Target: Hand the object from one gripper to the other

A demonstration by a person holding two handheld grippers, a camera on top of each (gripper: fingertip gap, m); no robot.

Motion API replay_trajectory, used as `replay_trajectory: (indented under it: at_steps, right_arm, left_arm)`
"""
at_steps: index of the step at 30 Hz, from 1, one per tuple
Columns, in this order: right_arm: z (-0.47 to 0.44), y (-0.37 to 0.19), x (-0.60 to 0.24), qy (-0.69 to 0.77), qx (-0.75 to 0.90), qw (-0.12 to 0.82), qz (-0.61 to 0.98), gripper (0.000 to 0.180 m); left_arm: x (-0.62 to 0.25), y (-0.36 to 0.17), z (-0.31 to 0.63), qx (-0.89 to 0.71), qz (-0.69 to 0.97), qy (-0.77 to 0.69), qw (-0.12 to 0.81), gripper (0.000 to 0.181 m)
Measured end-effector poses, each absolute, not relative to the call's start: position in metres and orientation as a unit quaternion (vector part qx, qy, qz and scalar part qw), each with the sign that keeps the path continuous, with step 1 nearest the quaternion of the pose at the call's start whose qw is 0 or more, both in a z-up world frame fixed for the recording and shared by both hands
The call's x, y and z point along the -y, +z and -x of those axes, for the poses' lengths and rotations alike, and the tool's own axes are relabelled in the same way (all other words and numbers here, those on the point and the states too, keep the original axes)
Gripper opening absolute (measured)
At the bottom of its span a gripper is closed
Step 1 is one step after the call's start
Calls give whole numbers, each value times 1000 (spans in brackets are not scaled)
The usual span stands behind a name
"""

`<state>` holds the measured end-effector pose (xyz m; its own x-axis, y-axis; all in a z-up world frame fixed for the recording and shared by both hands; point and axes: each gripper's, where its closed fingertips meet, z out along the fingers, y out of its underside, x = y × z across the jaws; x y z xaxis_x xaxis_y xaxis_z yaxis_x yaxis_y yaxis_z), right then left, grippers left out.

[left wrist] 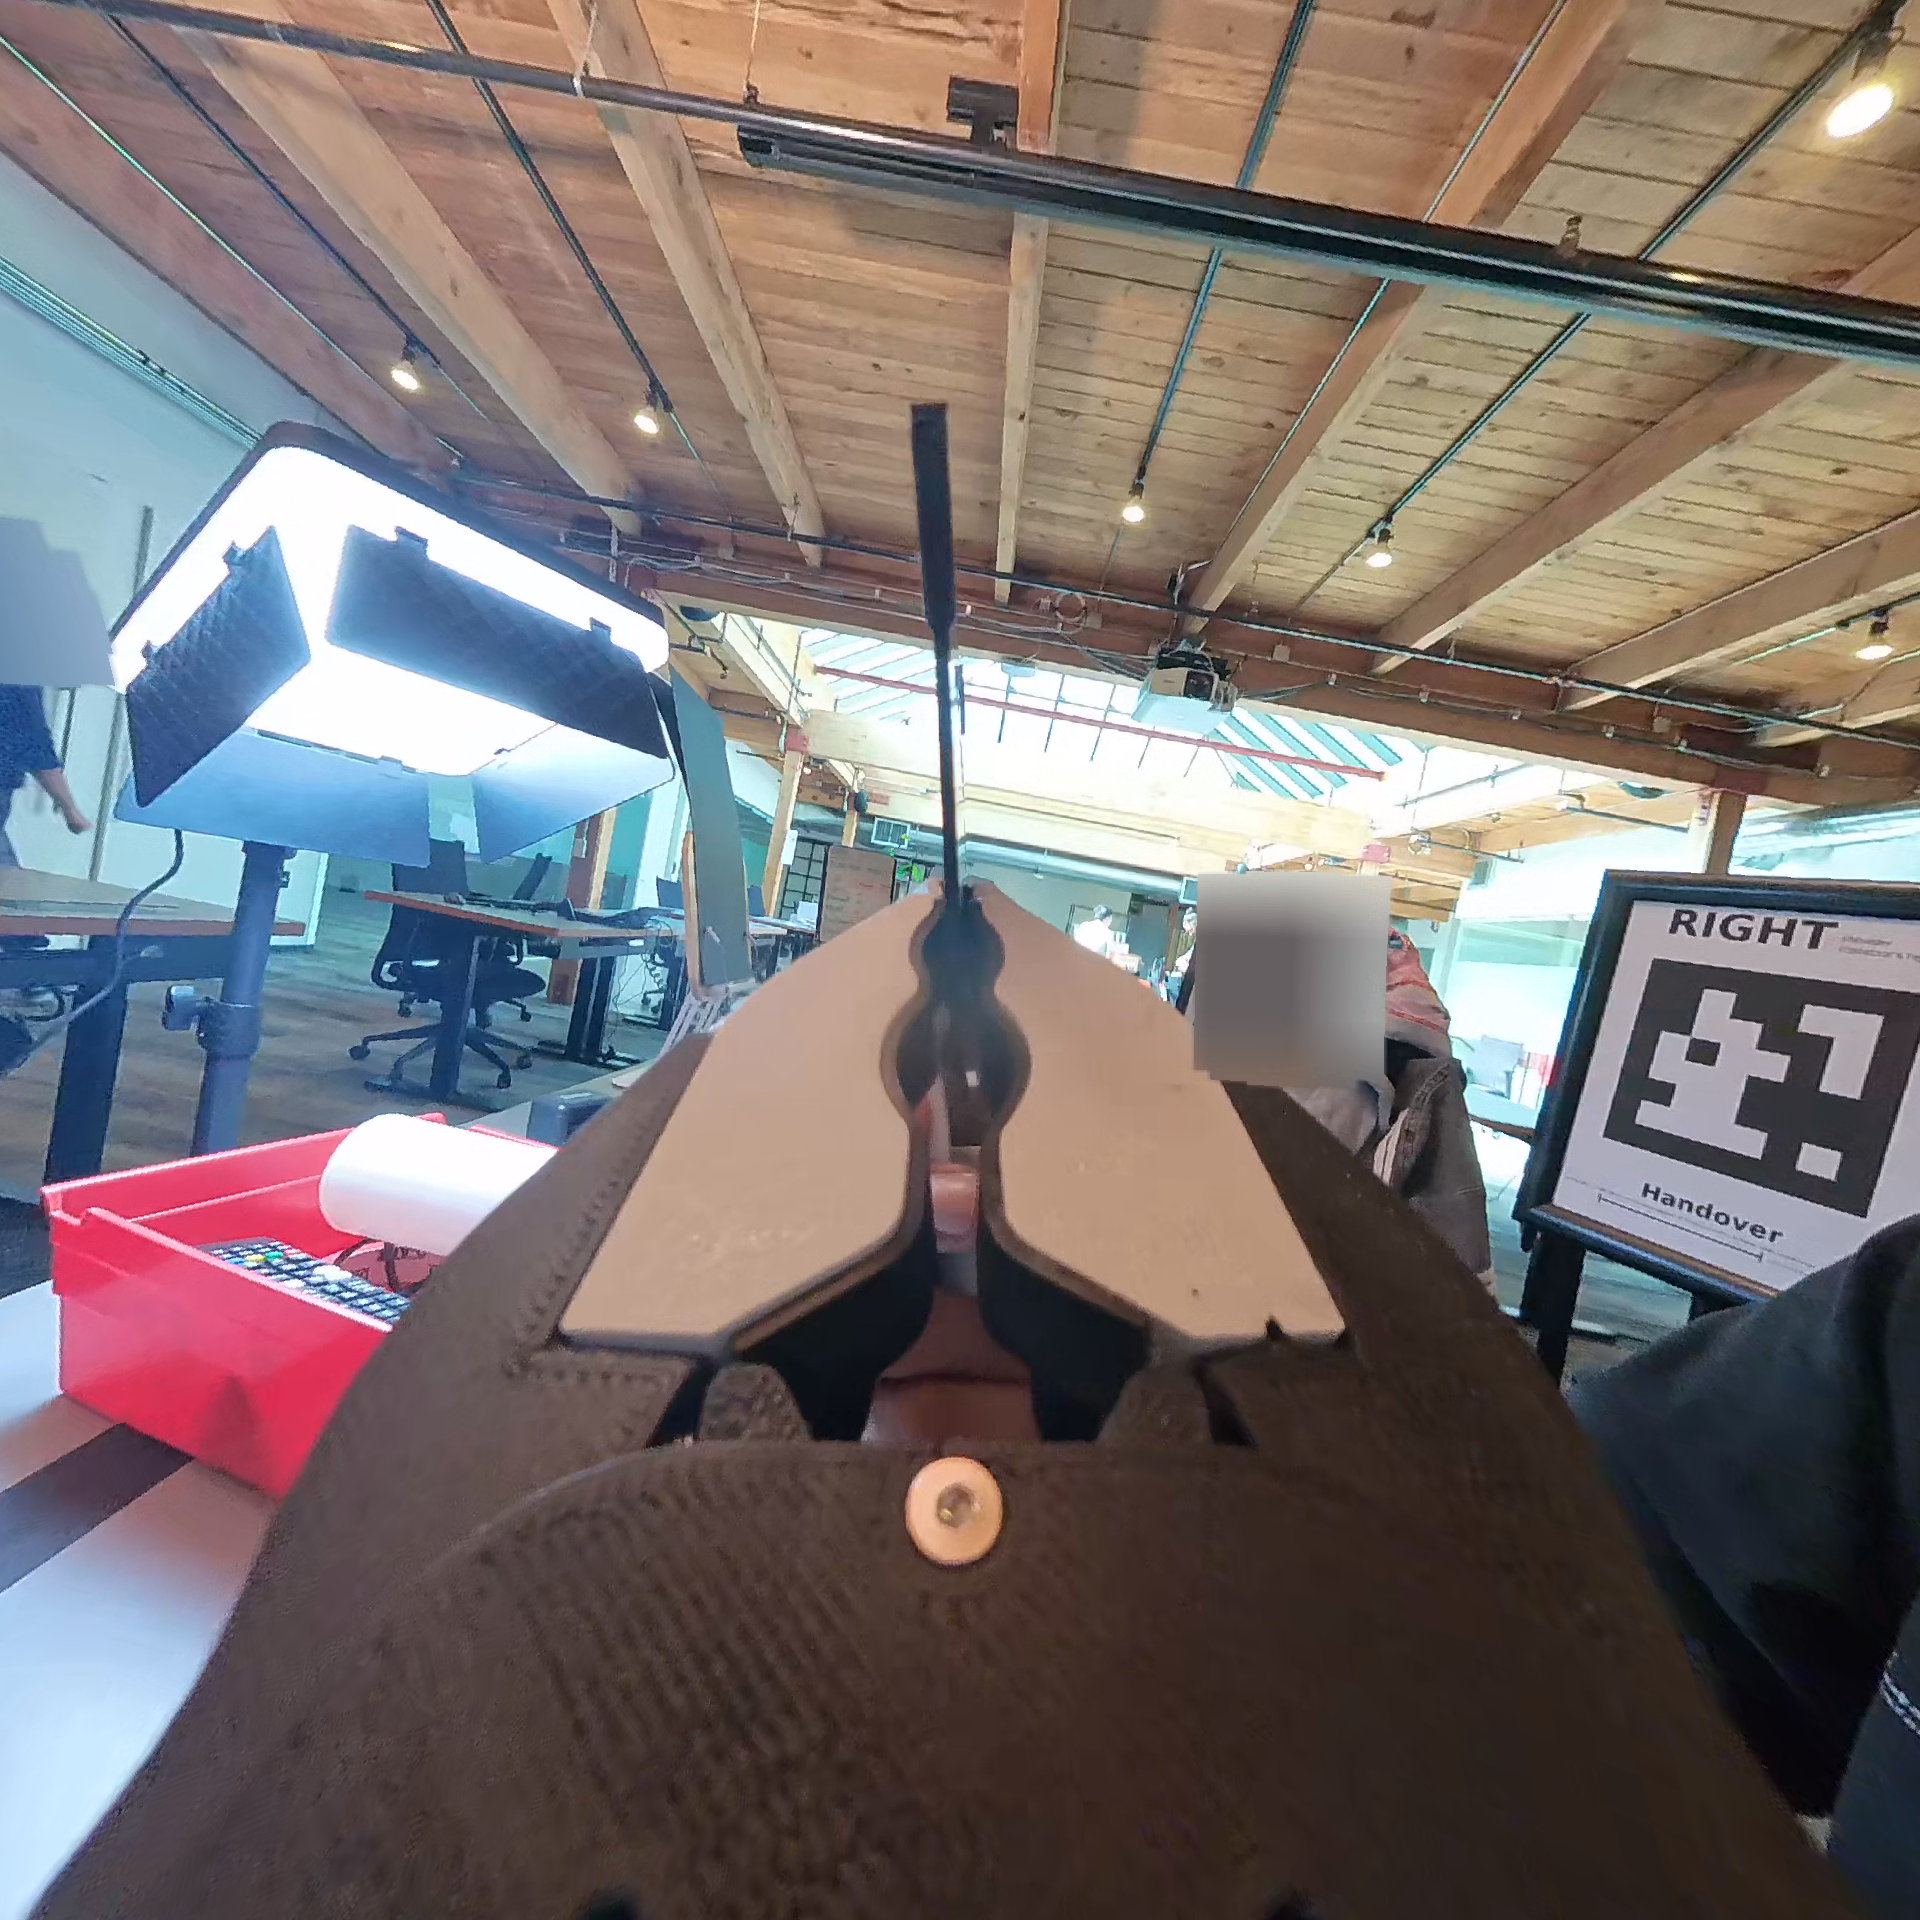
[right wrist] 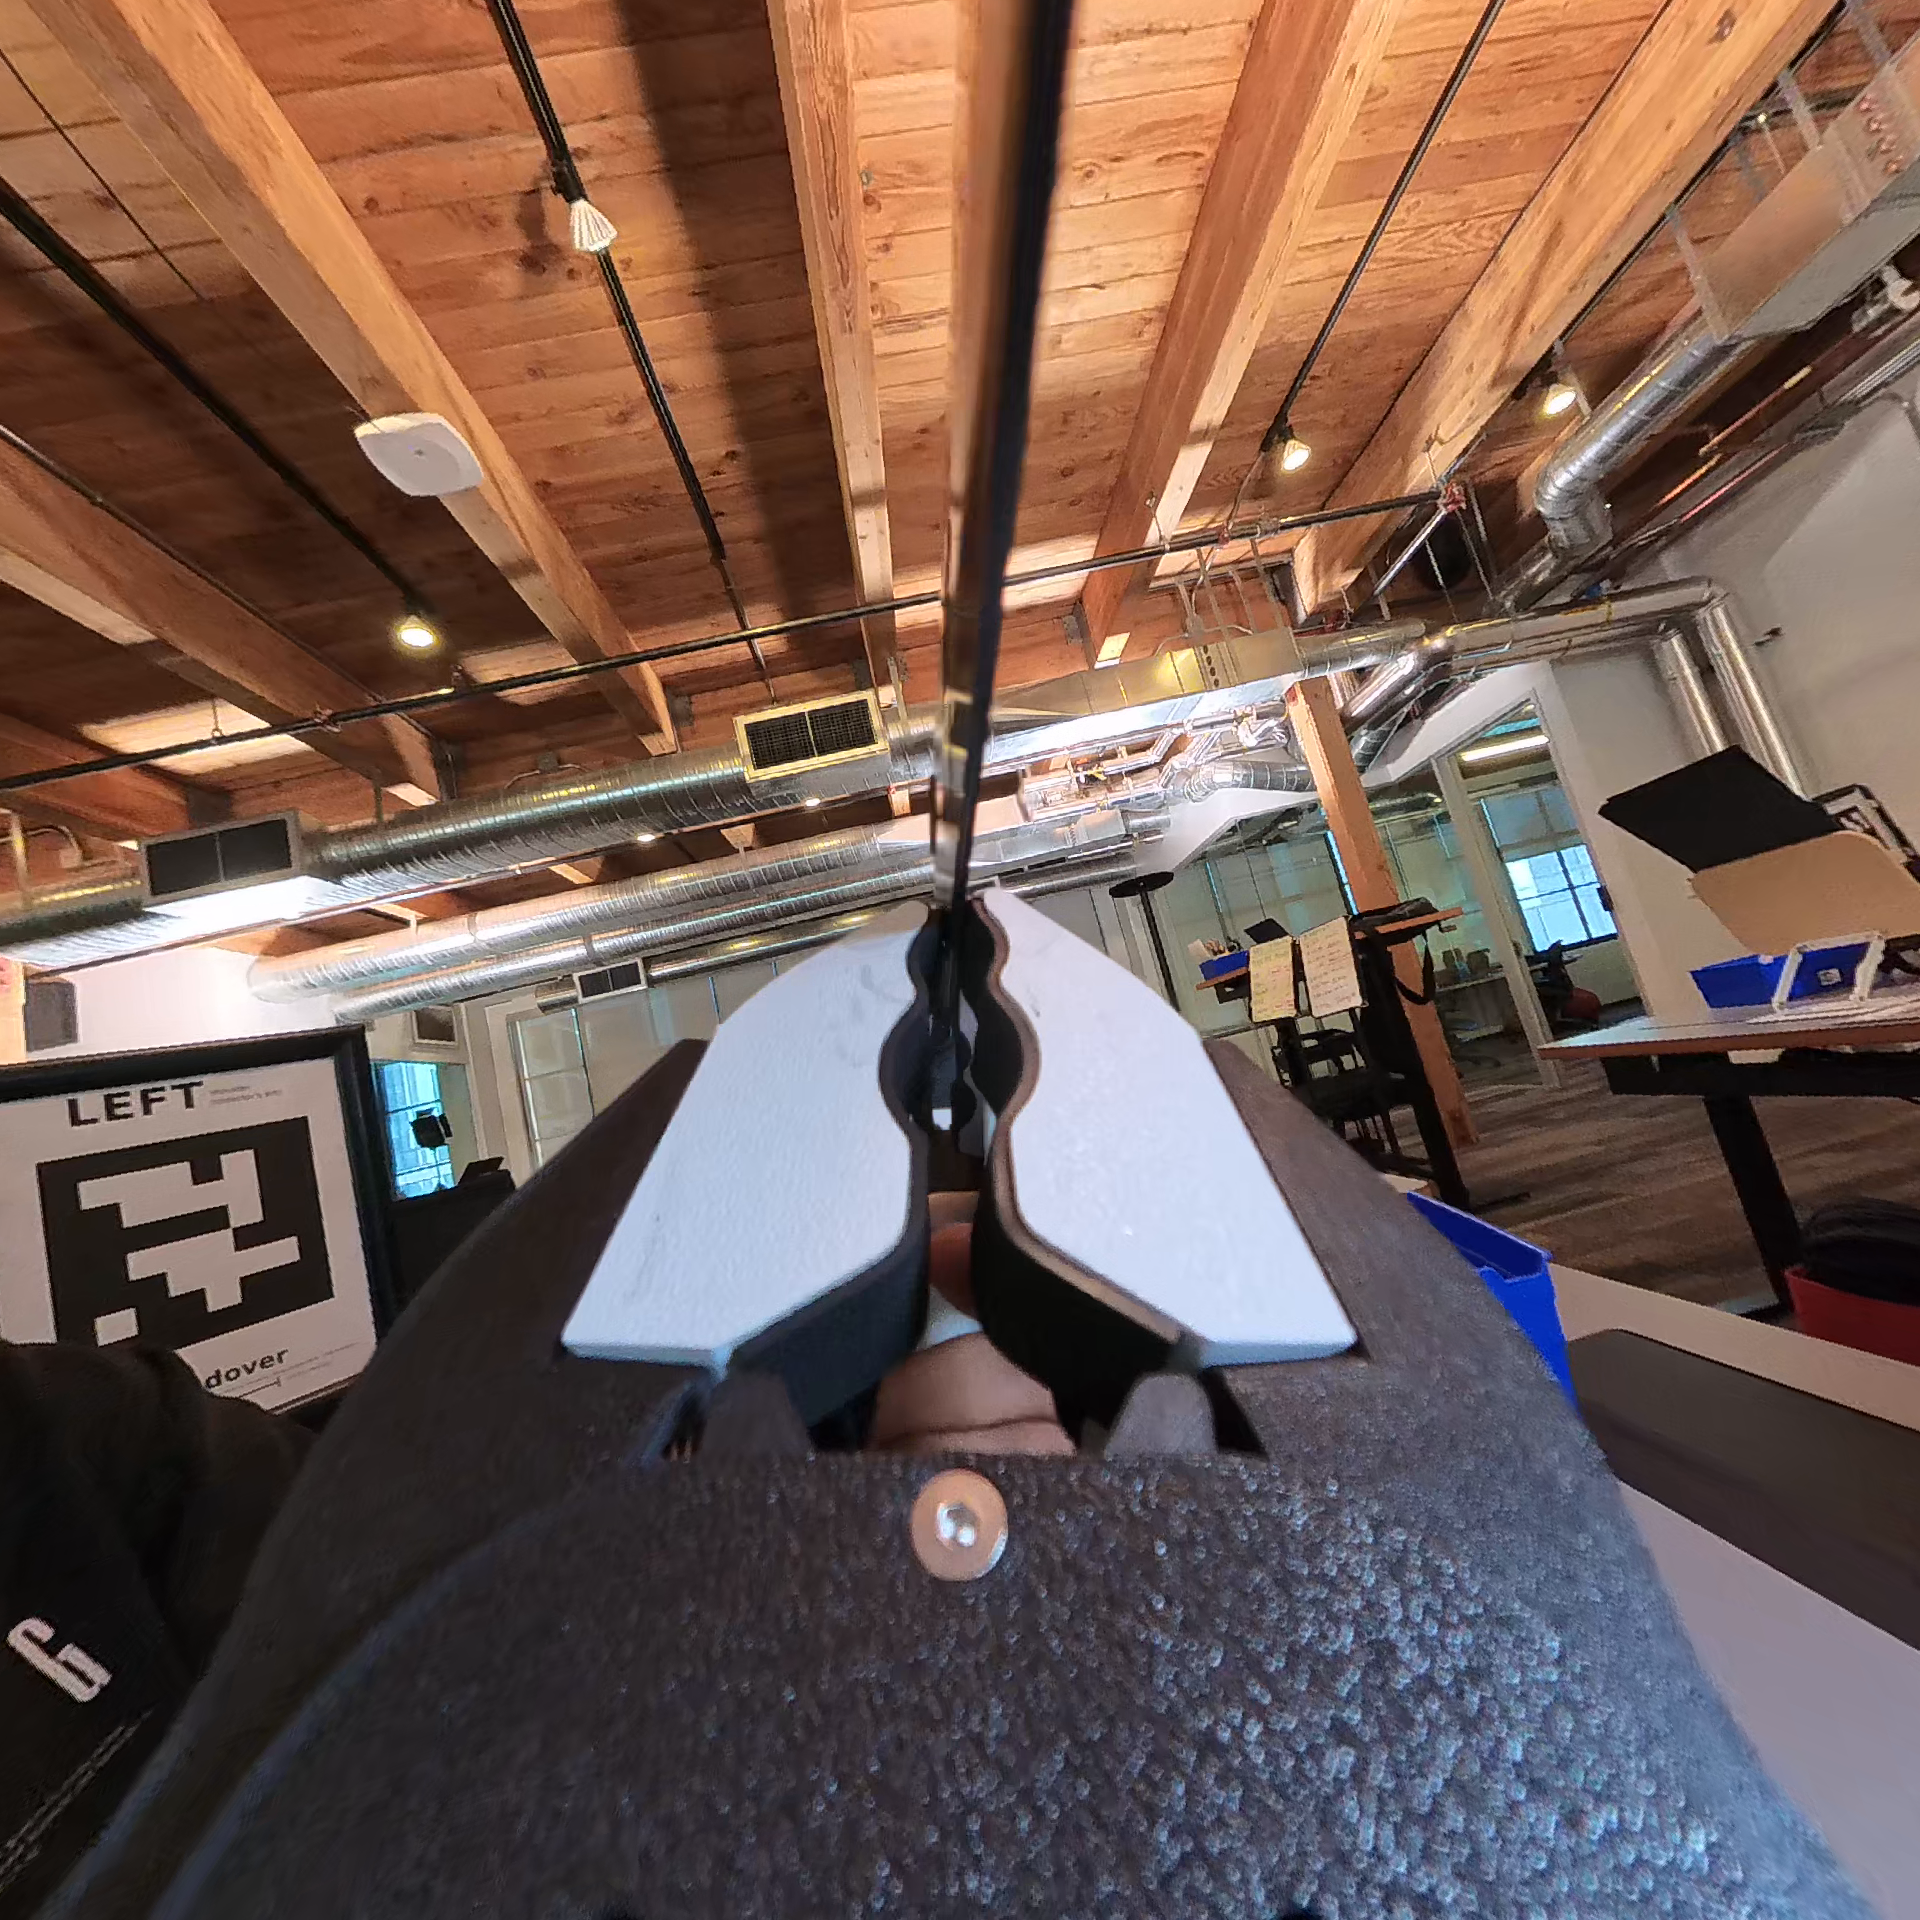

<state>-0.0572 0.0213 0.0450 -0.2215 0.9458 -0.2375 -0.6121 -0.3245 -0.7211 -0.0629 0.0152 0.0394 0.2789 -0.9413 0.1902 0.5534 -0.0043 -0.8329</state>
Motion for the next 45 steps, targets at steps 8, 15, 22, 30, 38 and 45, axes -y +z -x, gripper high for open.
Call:
replay_trajectory:
  at_steps: [8,15,22,30,38,45]
  right_arm:
    - [42,51,-35,747,201,540,330,5]
    - [43,49,-35,765,188,526,322,2]
    - [58,42,-25,769,199,511,327,2]
    - [54,41,-35,773,172,513,332,9]
    - [48,43,-38,773,170,516,328,2]
    - [49,43,-35,770,175,521,324,2]
  left_arm:
    - [-21,41,75,-195,431,-573,669,2]
    - [-24,41,72,-183,437,-559,680,10]
    - [-19,40,66,-186,431,-546,693,3]
    - [-22,45,78,-165,422,-555,697,2]
    - [-24,44,81,-162,427,-558,693,2]
    - [-23,46,82,-157,423,-566,690,2]
